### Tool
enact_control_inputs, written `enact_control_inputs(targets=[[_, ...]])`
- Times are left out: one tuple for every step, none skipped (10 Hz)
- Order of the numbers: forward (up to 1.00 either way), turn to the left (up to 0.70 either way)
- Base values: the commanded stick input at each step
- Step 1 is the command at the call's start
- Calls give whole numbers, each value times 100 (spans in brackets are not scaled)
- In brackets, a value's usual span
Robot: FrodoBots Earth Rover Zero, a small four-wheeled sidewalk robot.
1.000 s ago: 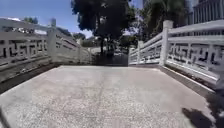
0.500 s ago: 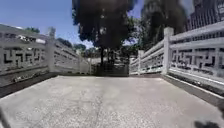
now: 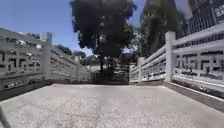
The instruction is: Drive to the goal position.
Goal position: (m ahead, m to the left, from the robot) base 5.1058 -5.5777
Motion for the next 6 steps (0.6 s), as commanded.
enact_control_inputs(targets=[[45, 0], [45, 0], [45, 0], [45, 0], [45, 0], [45, 0]])
